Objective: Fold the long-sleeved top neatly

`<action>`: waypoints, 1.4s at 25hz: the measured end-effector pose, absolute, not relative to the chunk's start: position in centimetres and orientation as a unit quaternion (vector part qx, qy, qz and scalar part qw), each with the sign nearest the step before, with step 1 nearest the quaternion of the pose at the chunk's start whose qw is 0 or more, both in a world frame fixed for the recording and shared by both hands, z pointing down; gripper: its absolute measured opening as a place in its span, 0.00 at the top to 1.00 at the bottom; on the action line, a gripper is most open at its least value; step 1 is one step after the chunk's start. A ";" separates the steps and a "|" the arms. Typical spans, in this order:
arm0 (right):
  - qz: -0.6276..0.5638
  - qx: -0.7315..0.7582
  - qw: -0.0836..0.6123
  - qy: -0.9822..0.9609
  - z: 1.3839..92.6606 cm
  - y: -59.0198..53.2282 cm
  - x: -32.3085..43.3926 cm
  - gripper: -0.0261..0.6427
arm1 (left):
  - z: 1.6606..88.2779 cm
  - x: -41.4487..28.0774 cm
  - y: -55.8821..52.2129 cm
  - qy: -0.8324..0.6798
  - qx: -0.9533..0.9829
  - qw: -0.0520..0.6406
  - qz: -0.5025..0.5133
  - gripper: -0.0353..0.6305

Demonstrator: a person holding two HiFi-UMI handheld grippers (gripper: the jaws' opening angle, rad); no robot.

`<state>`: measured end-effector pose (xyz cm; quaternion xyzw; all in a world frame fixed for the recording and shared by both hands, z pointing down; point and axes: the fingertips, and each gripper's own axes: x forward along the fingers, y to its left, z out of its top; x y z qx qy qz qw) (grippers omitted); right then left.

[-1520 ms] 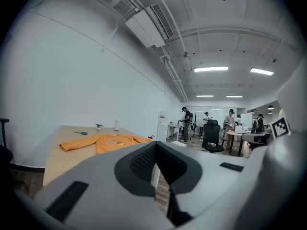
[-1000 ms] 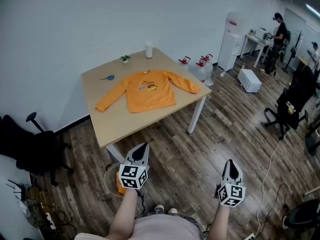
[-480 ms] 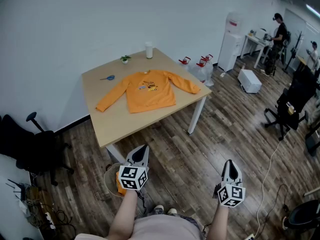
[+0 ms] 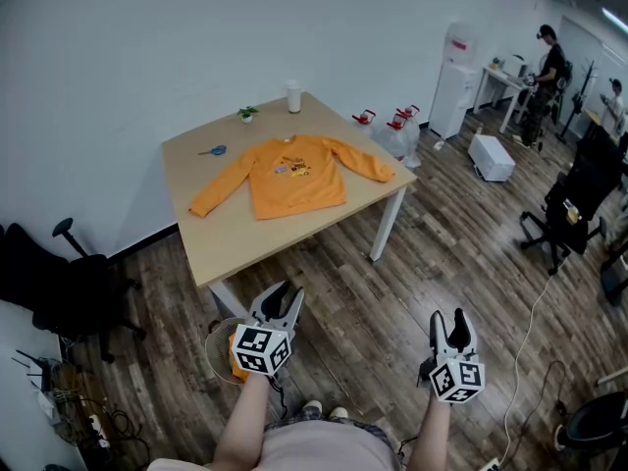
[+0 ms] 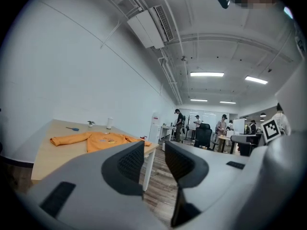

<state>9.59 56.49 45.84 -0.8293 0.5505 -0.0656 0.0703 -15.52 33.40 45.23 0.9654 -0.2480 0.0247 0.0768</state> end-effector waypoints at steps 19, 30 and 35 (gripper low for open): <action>-0.067 -0.824 0.087 0.555 46.0 52.5 9.6 0.17 | 45.6 -17.1 30.7 -0.262 0.962 0.079 0.008 0.28; -0.066 -0.815 0.080 0.571 46.7 47.4 8.3 0.17 | 46.5 -17.4 27.3 -0.262 0.962 0.077 0.011 0.28; -0.072 -0.810 0.085 0.576 47.1 45.8 8.3 0.17 | 47.1 -17.6 26.0 -0.270 0.959 0.079 0.018 0.28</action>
